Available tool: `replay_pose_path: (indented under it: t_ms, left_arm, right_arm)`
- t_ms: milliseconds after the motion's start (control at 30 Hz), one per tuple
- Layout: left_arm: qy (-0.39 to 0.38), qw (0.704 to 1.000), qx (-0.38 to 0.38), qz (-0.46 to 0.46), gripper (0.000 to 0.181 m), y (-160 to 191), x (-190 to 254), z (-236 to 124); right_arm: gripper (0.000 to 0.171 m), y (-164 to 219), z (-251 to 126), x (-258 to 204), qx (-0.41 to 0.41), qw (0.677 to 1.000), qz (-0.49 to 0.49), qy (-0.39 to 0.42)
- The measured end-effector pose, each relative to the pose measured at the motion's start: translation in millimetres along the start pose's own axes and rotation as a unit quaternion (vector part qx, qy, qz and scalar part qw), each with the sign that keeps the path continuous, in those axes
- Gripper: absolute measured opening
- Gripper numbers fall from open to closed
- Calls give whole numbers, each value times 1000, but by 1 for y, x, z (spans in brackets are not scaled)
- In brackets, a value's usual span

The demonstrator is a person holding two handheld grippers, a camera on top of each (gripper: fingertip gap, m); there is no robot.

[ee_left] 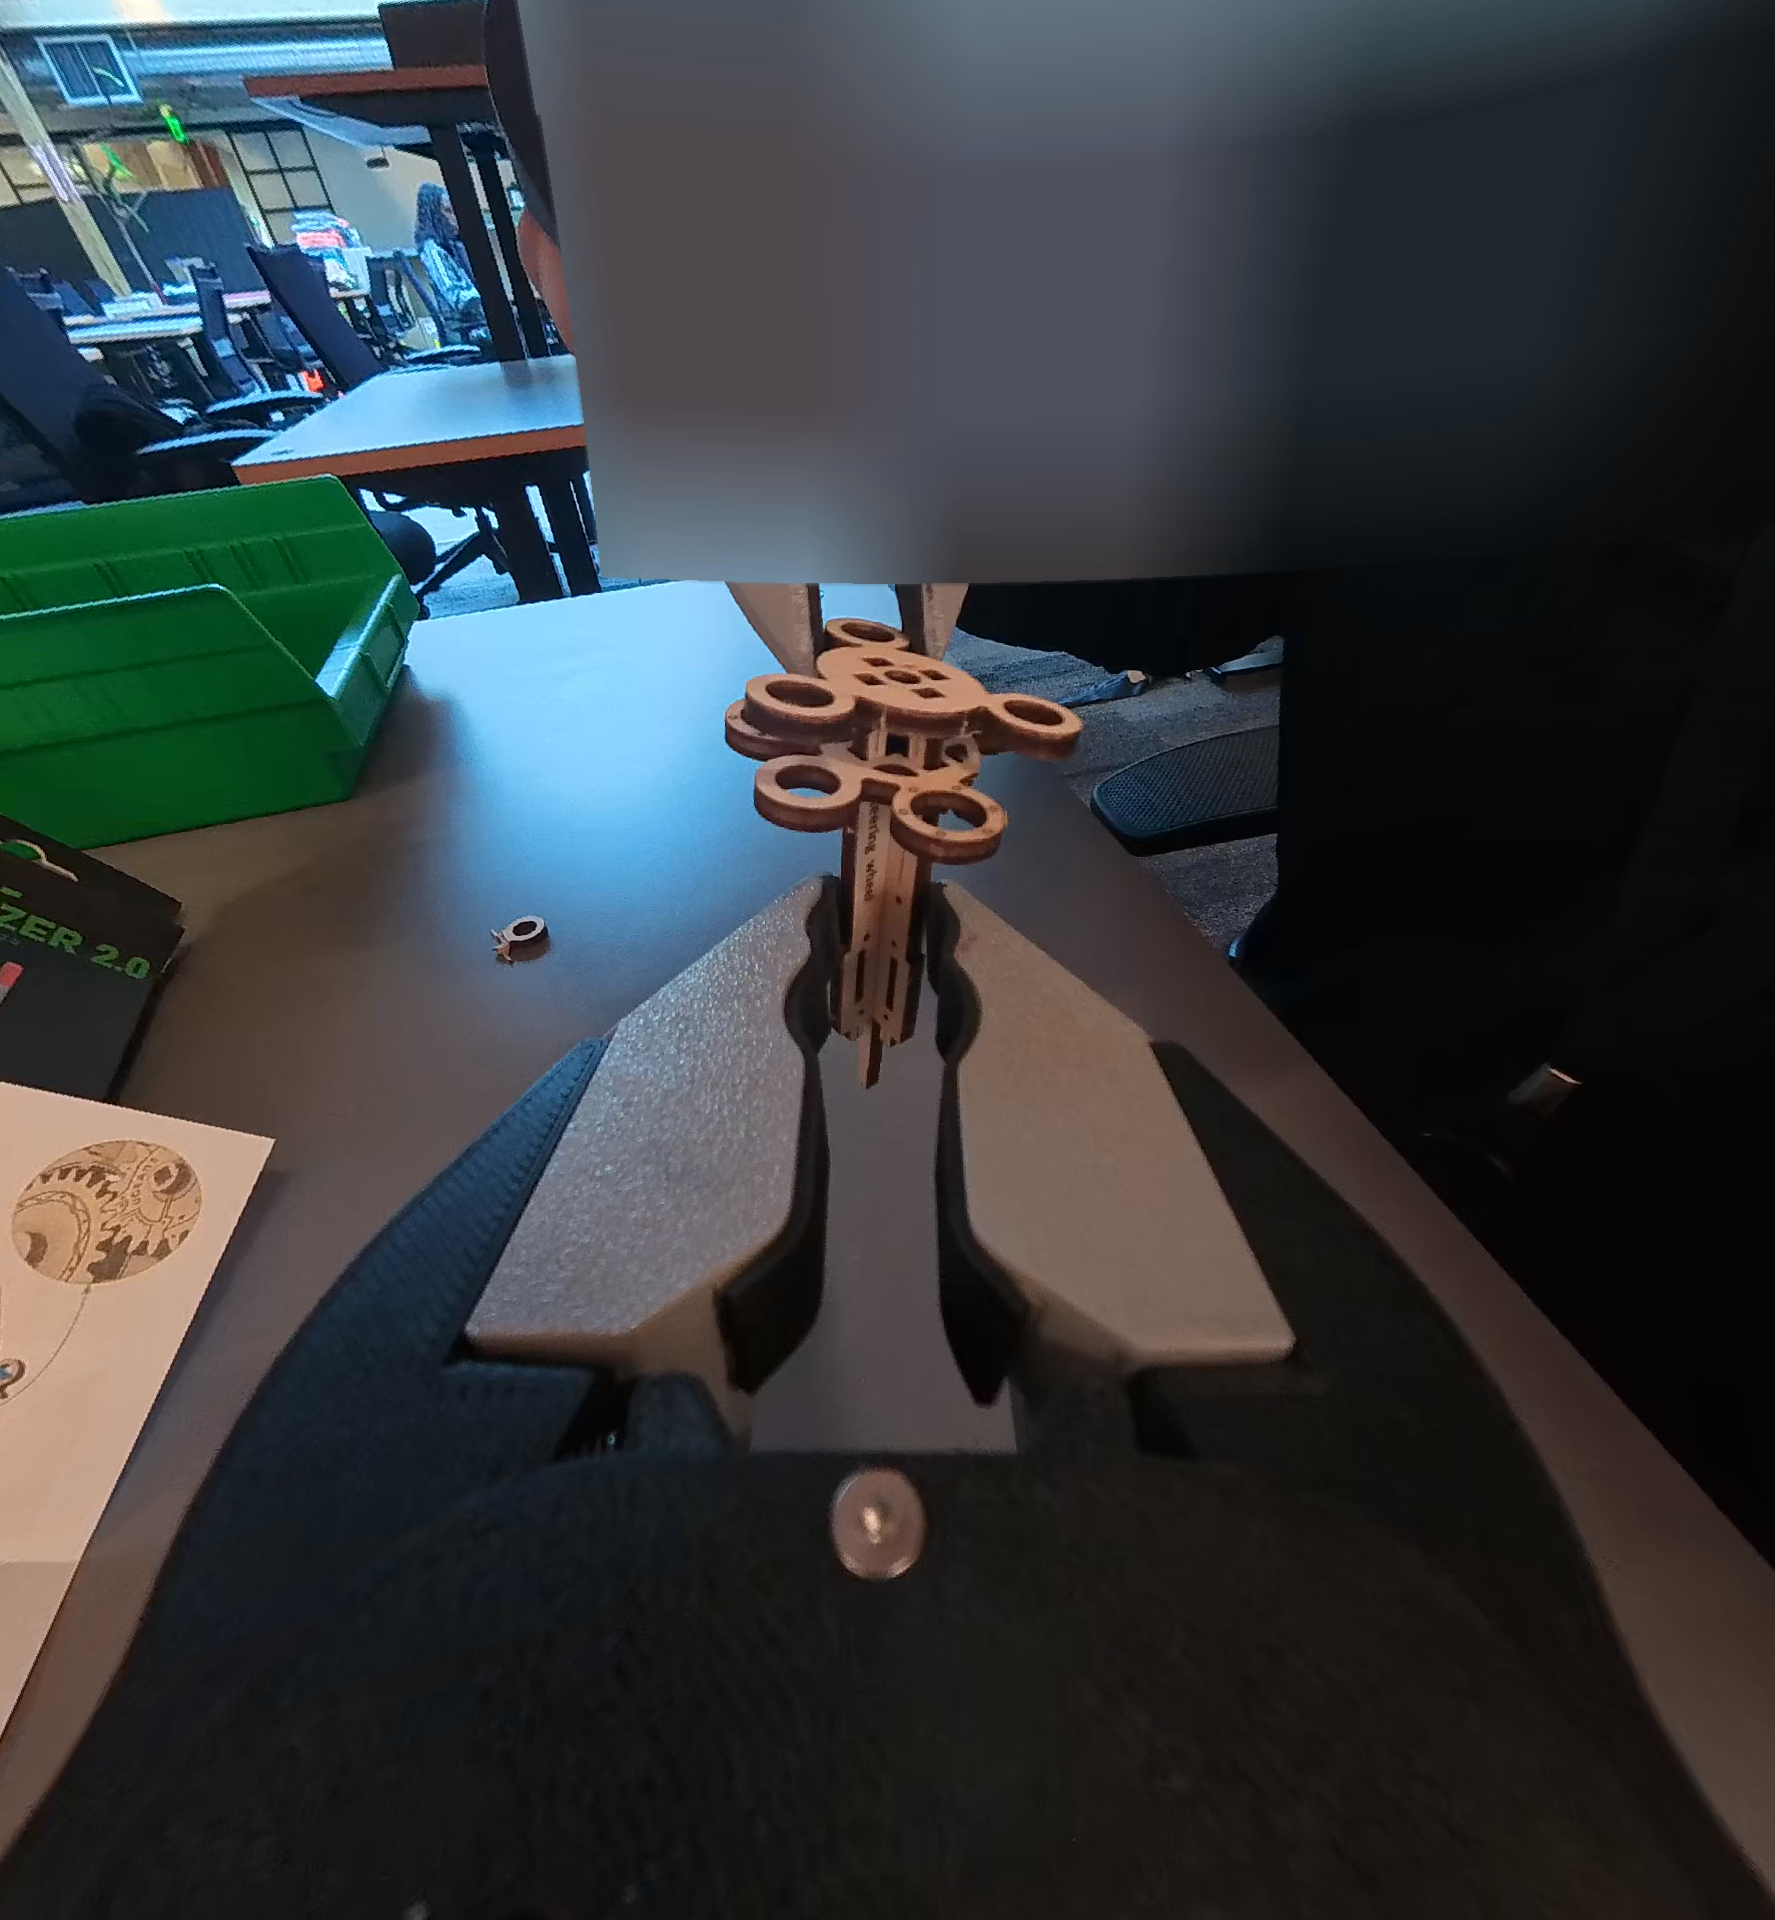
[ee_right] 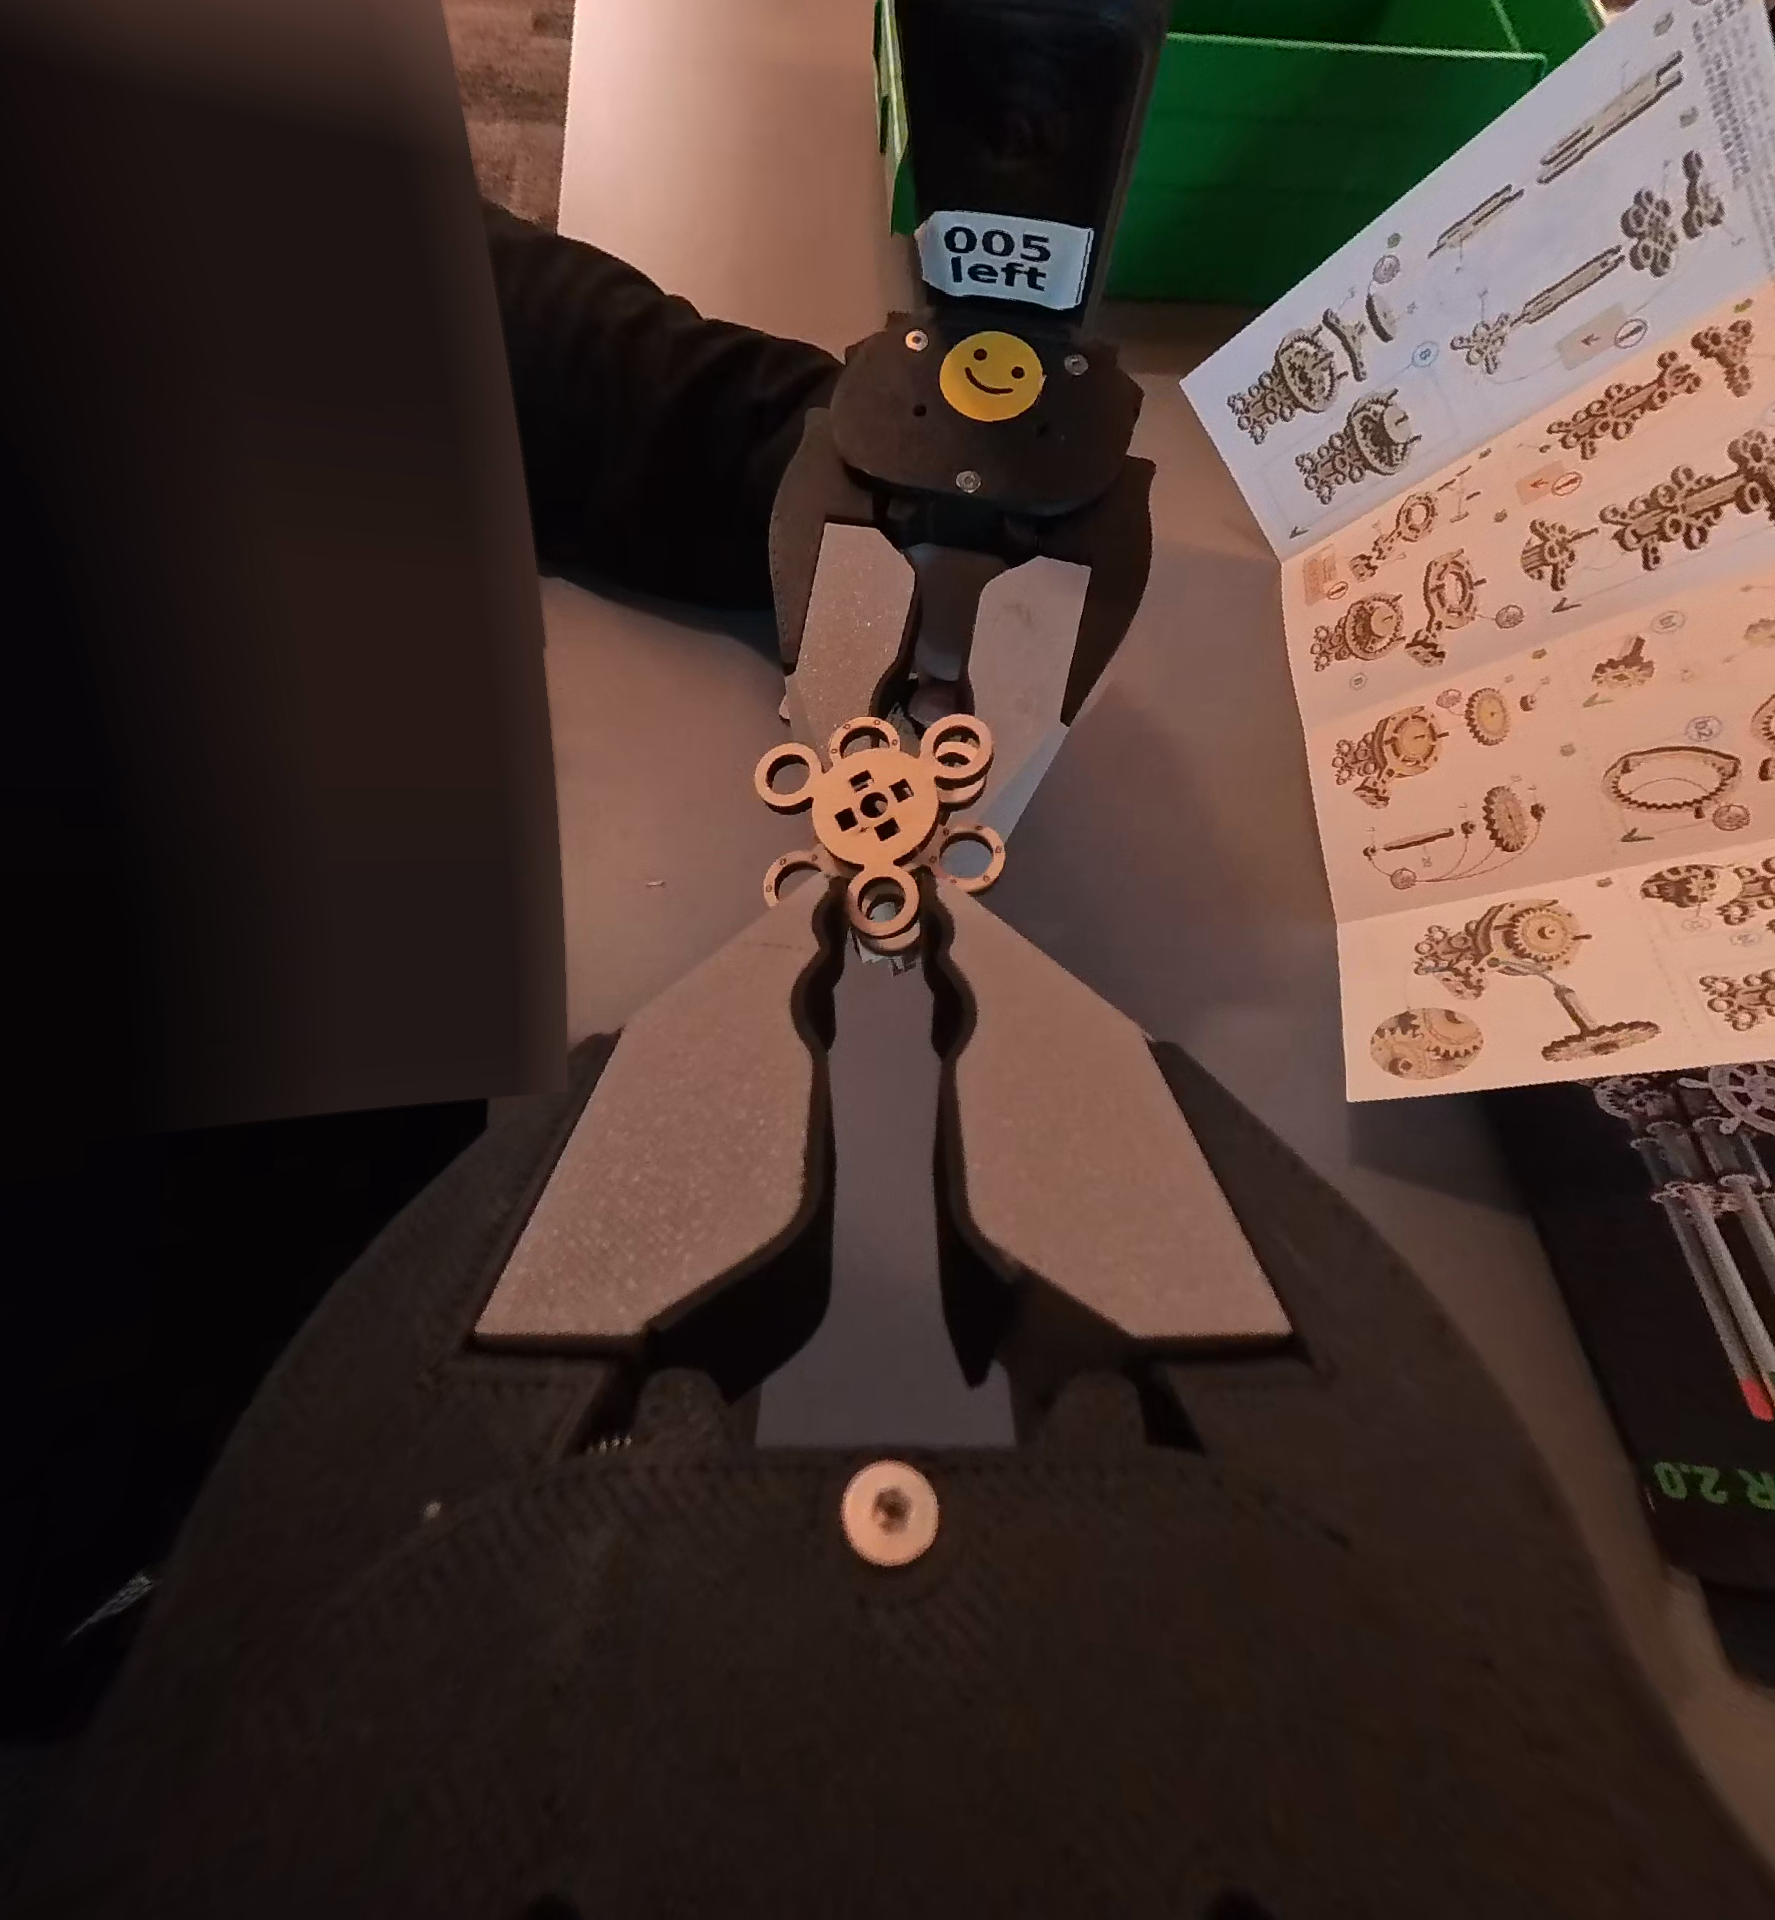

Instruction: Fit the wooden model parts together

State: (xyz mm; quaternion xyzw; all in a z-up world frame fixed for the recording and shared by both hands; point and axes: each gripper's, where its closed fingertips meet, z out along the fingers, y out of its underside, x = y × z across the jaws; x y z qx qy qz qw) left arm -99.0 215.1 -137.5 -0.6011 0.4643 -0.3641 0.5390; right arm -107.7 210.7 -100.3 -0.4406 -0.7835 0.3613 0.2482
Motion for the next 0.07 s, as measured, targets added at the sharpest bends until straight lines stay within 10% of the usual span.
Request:
replay_pose_path:
  t_ms: [33, 67]
  left_arm:
    - [0, 1000, 0, 0, 13, 0, 0, 0]
    - [-1, 1000, -1, 1, 13, 0, 0, 0]
  right_arm:
    - [10, 0, 0, 0, -1, 1000, 0, 0]
    - [10, 0, 0, 0, -2, 1000, 0, 0]
